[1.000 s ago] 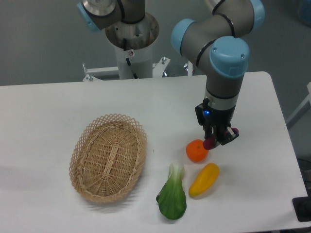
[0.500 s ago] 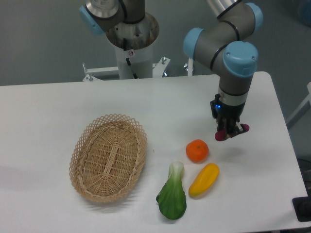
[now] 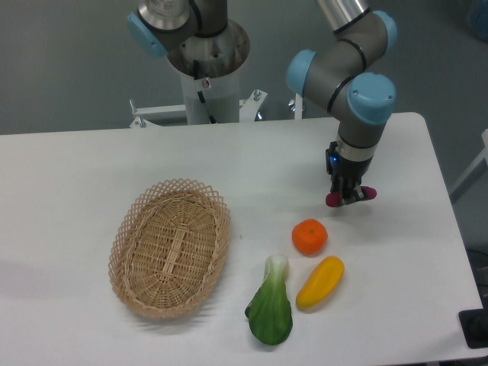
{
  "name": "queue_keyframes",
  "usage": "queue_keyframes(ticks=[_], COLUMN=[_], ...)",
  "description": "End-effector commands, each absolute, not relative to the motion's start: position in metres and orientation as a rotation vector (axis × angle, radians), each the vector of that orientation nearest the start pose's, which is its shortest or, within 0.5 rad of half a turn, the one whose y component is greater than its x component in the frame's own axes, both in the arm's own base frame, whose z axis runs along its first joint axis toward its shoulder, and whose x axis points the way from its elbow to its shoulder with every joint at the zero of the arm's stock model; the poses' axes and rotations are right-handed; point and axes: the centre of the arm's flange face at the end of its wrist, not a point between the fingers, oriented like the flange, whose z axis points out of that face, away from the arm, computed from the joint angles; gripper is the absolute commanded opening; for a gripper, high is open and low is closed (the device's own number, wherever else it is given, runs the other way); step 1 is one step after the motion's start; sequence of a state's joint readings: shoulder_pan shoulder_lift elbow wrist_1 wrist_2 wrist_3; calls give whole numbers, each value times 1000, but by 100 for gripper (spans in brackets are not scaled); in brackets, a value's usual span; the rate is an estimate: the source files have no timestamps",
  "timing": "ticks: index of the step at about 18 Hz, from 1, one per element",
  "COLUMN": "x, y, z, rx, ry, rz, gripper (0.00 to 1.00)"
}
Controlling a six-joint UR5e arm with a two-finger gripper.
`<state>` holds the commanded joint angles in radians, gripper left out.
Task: Place the sweet potato on the table
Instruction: 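Lower the held sweet potato onto the table beside the orange, then open the gripper to release the sweet potato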
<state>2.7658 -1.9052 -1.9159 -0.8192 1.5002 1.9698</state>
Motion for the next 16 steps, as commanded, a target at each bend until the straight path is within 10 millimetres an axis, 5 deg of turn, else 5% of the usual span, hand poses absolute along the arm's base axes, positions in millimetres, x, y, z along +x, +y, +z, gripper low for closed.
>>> queue_keyframes(ticks=[7, 8, 10, 11, 16], x=[-451, -452, -456, -457, -467], y=[329, 329, 331, 332, 332], z=[214, 216, 222, 223, 237], rx=[-2884, -2883, -2881, -2881, -2886], ry=[1045, 1047, 1045, 1046, 1015], rz=[63, 72, 98, 119, 186], gripper=[42, 50, 88, 95, 100])
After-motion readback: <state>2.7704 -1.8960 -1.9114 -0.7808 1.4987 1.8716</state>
